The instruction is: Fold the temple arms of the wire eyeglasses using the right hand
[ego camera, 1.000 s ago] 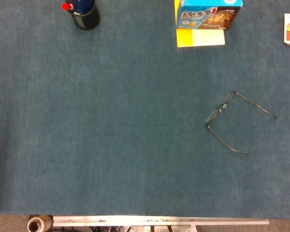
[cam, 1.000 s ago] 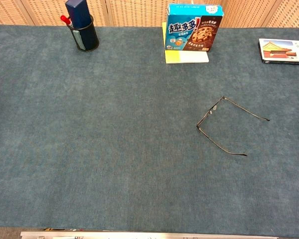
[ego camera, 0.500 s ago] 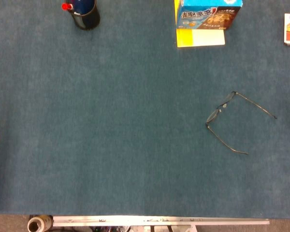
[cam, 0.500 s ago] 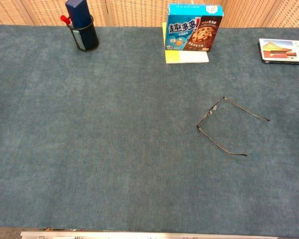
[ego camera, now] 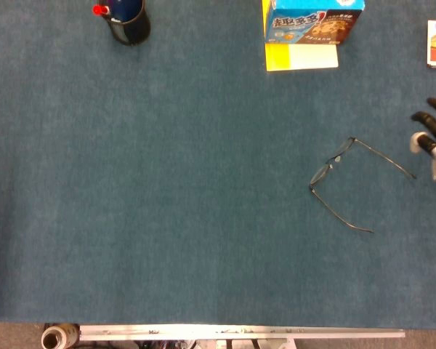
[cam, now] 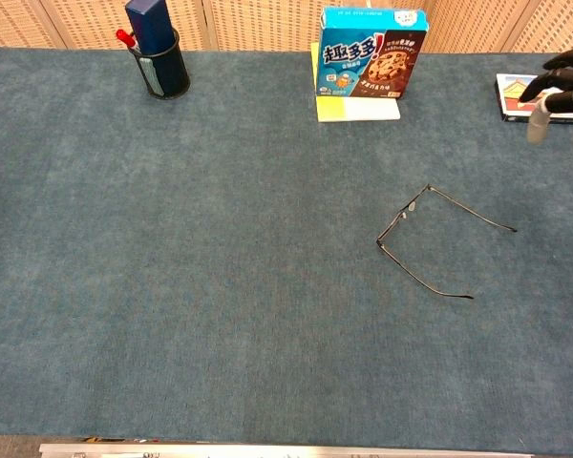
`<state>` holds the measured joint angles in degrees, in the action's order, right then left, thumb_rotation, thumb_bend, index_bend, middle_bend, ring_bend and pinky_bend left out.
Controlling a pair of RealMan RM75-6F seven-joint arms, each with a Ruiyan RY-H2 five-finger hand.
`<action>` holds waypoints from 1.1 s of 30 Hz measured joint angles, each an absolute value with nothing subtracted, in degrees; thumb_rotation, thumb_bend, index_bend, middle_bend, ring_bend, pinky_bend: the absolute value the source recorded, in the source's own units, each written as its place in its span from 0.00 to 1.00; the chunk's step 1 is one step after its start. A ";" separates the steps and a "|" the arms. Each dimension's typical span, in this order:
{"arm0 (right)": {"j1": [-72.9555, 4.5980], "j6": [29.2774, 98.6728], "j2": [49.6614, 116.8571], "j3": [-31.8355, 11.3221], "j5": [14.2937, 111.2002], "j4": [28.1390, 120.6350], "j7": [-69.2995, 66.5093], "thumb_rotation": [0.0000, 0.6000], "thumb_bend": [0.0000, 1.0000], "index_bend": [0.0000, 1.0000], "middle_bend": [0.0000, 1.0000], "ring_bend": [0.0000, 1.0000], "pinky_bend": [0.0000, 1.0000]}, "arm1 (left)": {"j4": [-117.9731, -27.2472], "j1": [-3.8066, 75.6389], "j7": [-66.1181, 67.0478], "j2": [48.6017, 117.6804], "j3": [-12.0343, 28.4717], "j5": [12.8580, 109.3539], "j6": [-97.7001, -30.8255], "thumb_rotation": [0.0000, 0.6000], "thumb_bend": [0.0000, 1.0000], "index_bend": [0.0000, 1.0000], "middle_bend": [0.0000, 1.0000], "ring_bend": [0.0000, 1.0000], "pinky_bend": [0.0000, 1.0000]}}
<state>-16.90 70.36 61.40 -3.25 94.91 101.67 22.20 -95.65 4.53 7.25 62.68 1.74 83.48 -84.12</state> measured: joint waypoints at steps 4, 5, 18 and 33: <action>-18.34 67.34 62.80 -2.83 93.92 102.09 24.97 1.00 1.00 0.50 0.26 0.10 0.21 | -95.68 4.37 7.07 62.51 1.77 83.53 -84.40 1.00 0.10 0.19 0.17 0.23 0.49; -18.58 66.86 63.12 -2.72 93.73 102.12 25.57 1.00 1.00 0.50 0.26 0.10 0.21 | -95.65 4.34 7.16 62.50 1.81 83.45 -84.47 1.00 0.10 0.19 0.17 0.23 0.49; -21.16 62.10 67.45 -0.74 92.43 101.28 32.75 1.00 1.00 0.50 0.25 0.10 0.20 | -96.06 4.15 8.45 62.50 1.91 82.76 -84.37 1.00 0.10 0.19 0.17 0.23 0.49; -23.23 57.89 70.68 0.71 89.82 100.03 38.04 1.00 1.00 0.50 0.21 0.08 0.16 | -96.43 4.03 8.29 62.12 2.05 82.39 -84.32 1.00 0.10 0.19 0.17 0.23 0.49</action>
